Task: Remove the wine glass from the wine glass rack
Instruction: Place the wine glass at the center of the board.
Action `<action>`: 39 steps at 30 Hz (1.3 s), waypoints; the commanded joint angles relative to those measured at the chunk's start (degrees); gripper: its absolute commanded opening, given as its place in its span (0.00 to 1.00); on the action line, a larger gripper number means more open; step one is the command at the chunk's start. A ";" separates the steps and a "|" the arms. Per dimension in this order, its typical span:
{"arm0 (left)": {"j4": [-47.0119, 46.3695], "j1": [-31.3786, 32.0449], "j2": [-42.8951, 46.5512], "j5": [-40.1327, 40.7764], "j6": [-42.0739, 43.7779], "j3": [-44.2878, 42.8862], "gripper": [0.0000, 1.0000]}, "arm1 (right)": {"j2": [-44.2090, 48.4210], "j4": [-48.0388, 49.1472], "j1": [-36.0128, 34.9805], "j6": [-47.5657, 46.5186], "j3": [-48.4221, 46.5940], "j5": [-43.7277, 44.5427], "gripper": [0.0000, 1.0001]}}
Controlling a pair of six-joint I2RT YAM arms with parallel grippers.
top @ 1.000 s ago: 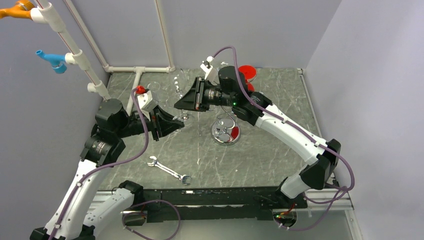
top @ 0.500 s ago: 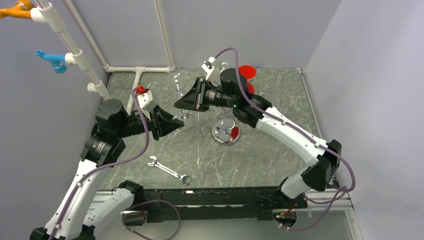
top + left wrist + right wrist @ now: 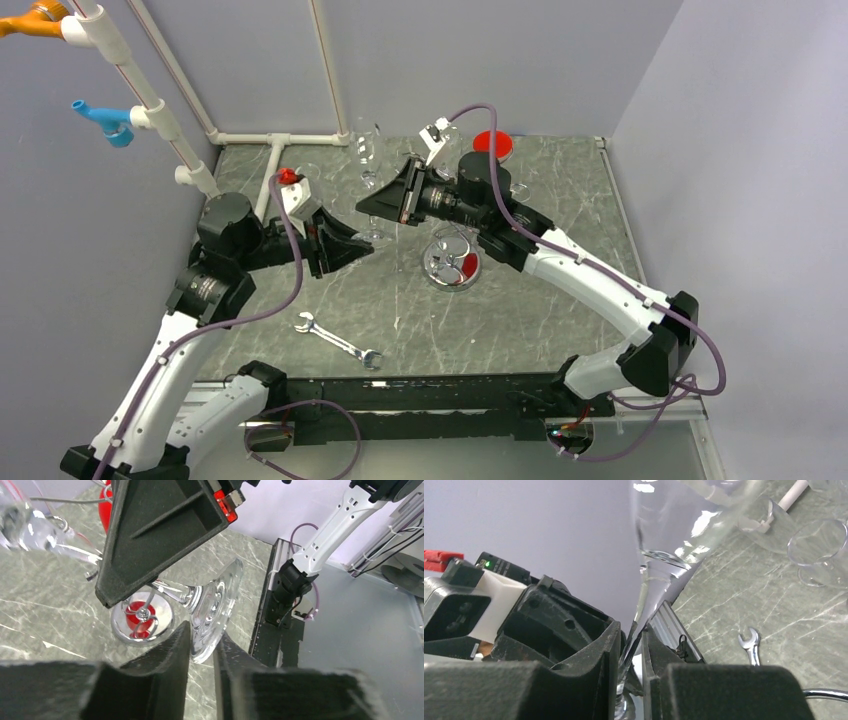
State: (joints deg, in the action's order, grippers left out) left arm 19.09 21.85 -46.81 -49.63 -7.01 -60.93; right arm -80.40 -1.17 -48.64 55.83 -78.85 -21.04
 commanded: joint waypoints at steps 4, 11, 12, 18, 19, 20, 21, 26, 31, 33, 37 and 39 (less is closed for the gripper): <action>0.68 -0.40 -0.40 -0.20 -3.13 -3.06 0.44 | 4.49 9.84 -0.46 -5.77 0.51 -2.52 0.00; 1.12 -0.40 -0.12 0.24 -2.98 -3.08 0.53 | 4.72 10.12 -0.48 -5.87 0.76 -2.32 0.00; 1.14 -0.40 -0.12 0.31 -2.92 -2.98 0.53 | 4.73 10.20 -0.45 -5.91 0.80 -2.25 0.00; 1.14 -0.40 0.00 0.61 -2.87 -2.91 0.54 | 5.49 11.36 -0.48 -5.83 1.97 -1.57 0.00; 1.32 -0.40 0.04 0.73 -2.81 -2.93 0.55 | 5.58 11.63 -0.47 -5.76 2.16 -1.54 0.00; 1.42 -0.40 0.05 0.88 -2.81 -2.98 0.55 | 5.65 11.85 -0.52 -5.74 2.28 -1.52 0.00; 1.50 -0.42 0.09 0.99 -2.78 -3.01 0.56 | 5.69 11.89 -0.48 -5.71 2.37 -1.47 0.00; 2.17 -0.40 0.25 1.82 -2.62 -3.55 0.62 | 6.16 12.22 -0.49 -5.85 2.72 -1.02 0.00; 2.62 -0.42 0.70 3.18 -2.79 -4.02 0.70 | 7.02 13.10 -0.49 -6.12 3.73 -0.67 0.00; 2.38 -0.40 1.06 3.76 -3.06 -4.00 0.73 | 7.51 13.45 -0.49 -6.32 4.15 -0.42 0.00; 2.12 -0.41 1.66 5.51 -3.82 -4.05 0.85 | 8.52 14.92 -0.49 -6.74 5.29 -0.09 0.00; 2.25 -0.40 1.85 5.90 -4.21 -4.38 0.91 | 9.12 15.68 -0.49 -6.94 5.78 -0.05 0.00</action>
State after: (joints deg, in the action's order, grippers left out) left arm 22.13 21.71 -45.89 -45.41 -10.28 -62.83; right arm -74.61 6.28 -48.90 50.28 -73.21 -21.96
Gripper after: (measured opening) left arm 0.876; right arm 0.119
